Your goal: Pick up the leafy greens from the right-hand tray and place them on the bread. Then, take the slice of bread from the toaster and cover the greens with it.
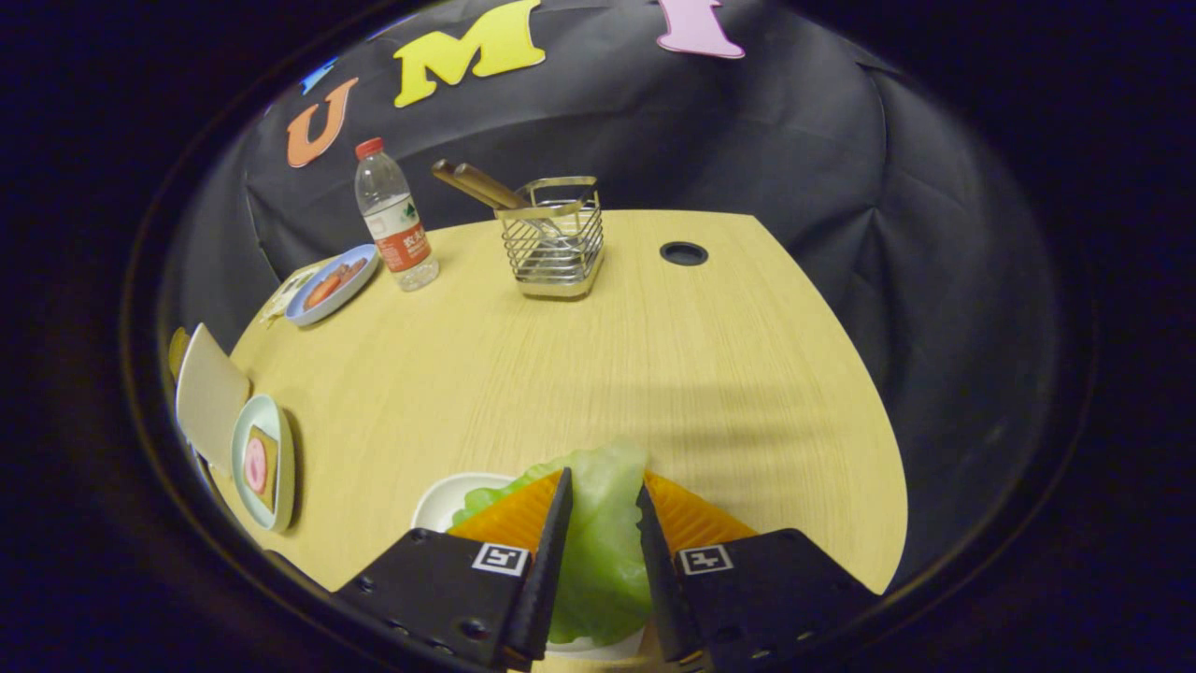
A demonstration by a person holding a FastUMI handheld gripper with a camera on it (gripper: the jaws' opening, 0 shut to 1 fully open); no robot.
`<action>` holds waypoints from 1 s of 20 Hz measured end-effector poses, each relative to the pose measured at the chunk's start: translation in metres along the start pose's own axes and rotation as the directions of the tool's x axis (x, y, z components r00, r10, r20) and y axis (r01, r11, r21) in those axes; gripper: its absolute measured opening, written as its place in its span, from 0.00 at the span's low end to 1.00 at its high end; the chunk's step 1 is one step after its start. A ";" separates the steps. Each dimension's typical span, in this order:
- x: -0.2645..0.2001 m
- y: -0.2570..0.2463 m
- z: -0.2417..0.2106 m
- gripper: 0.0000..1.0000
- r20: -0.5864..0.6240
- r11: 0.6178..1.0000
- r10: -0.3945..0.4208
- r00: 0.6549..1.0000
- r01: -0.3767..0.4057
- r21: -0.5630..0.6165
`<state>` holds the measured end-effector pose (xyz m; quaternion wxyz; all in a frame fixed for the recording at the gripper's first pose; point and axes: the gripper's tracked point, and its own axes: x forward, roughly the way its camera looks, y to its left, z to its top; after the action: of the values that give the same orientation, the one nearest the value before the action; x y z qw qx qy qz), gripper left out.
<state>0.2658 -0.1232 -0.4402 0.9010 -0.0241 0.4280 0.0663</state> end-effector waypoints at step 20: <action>-0.110 0.057 0.008 0.00 0.077 0.957 -0.281 0.957 0.274 0.090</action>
<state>0.1950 -0.0767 -0.3494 0.9197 -0.0458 0.3822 -0.0767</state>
